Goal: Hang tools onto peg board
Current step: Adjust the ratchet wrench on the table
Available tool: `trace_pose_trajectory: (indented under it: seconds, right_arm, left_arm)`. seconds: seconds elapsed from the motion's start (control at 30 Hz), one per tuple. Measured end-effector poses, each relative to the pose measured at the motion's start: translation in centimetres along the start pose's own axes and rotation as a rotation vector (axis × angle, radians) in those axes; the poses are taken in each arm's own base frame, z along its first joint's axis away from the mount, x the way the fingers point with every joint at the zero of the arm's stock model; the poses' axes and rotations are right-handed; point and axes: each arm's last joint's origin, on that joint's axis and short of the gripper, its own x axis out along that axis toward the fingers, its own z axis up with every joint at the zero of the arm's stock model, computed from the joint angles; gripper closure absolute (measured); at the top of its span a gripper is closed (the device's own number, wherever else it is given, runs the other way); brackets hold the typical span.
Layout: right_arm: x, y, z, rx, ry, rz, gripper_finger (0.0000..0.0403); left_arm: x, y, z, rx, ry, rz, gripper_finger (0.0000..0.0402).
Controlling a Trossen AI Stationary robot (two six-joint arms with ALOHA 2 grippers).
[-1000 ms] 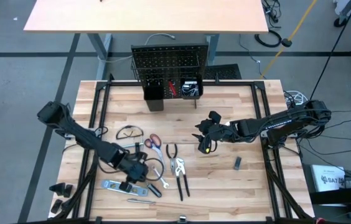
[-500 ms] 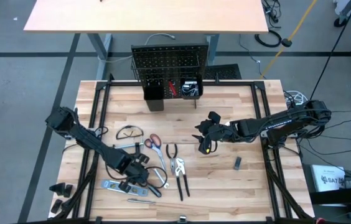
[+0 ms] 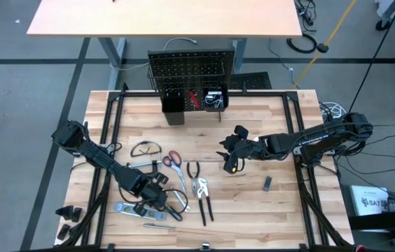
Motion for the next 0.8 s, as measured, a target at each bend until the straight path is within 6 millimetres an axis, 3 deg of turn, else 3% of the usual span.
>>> trace_pose_trajectory:
  seconds: [0.23, 0.33, 0.57, 0.8]
  right_arm:
    - [0.0, 0.0, 0.0, 0.0, 0.0, 0.0, 0.0218]
    - [0.0, 0.0, 0.0, 0.001, 0.0, 0.0, 0.0218]
    - [0.0, 0.1, 0.0, 0.004, 0.01, 0.034, 0.0218]
    - [0.0, 0.2, -0.1, 0.001, 0.023, 0.078, 0.0218]
  left_arm:
    - [-0.2, 0.1, 0.4, -0.004, -0.01, 0.012, 0.0376]
    - [-0.6, 0.2, 0.9, -0.013, -0.019, 0.019, 0.0379]
    - [-2.1, 0.4, 2.8, -0.015, -0.051, 0.039, 0.0298]
    - [-3.4, 0.4, 3.3, -0.078, 0.012, 0.023, 0.0234]
